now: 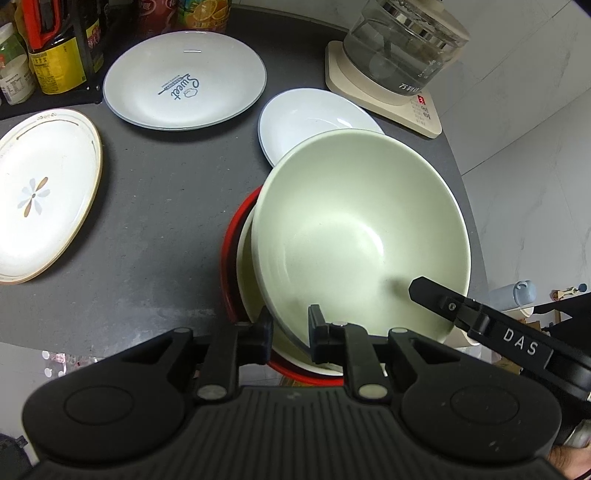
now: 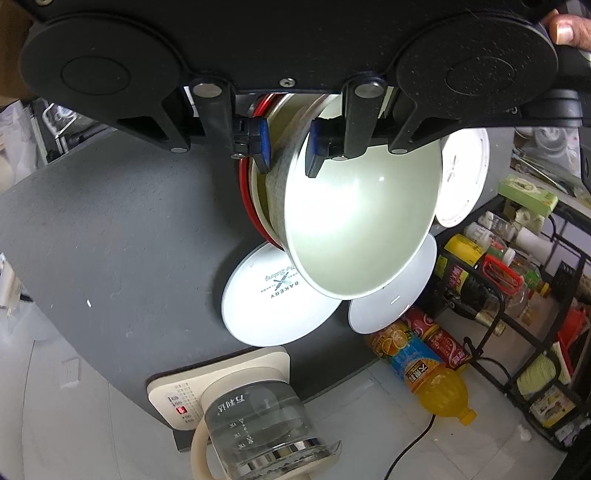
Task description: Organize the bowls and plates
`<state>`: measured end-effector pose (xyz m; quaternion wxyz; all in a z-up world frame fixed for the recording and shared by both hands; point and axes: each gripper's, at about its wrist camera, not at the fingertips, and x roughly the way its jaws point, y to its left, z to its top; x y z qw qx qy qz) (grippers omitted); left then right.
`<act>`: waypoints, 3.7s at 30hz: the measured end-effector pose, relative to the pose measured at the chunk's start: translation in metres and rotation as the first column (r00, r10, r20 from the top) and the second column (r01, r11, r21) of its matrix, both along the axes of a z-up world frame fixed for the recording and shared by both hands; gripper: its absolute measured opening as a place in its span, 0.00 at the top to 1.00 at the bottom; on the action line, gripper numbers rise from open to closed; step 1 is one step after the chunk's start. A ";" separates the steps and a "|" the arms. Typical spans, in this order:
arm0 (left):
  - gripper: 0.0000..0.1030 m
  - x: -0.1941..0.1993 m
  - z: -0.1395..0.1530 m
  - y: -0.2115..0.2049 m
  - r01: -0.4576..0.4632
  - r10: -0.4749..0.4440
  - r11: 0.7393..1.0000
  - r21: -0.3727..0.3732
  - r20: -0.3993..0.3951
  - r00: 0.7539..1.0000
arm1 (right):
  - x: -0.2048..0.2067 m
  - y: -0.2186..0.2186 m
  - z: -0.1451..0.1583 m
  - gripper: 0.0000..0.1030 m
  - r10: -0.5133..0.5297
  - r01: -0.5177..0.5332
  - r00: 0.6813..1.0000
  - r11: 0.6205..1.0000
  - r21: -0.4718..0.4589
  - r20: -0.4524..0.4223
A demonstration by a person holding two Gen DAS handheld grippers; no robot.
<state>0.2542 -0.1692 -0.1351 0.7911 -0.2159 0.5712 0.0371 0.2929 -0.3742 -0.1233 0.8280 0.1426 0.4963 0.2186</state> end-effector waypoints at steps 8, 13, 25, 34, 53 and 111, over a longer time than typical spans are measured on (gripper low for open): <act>0.83 -0.002 0.005 0.001 -0.005 0.005 1.000 0.012 -0.003 1.000 | 0.005 -0.008 -0.005 0.83 -0.051 0.057 0.997 0.993 0.102 -0.062; 0.82 -0.003 0.005 -0.004 0.018 -0.018 0.999 0.037 -0.012 1.000 | 0.005 -0.008 -0.006 0.84 -0.061 0.068 0.996 0.991 0.112 -0.071; 0.78 -0.001 -0.003 -0.007 0.063 -0.058 0.988 0.143 -0.038 0.998 | 0.006 -0.010 -0.009 0.85 -0.092 0.097 0.994 0.992 0.077 -0.064; 0.76 0.000 -0.007 0.003 0.022 -0.019 0.994 0.111 -0.029 0.999 | 0.006 -0.001 -0.004 0.84 -0.037 0.037 0.999 0.999 0.004 -0.012; 0.75 -0.002 0.011 0.023 -0.057 0.056 0.996 0.072 0.014 0.998 | 0.009 -0.002 0.016 0.88 0.016 -0.014 0.999 0.999 -0.049 0.052; 0.44 0.062 -0.002 0.211 -0.325 0.323 0.946 -0.012 0.148 0.935 | 0.131 0.179 0.032 0.29 0.072 -0.068 0.996 0.996 -0.058 0.059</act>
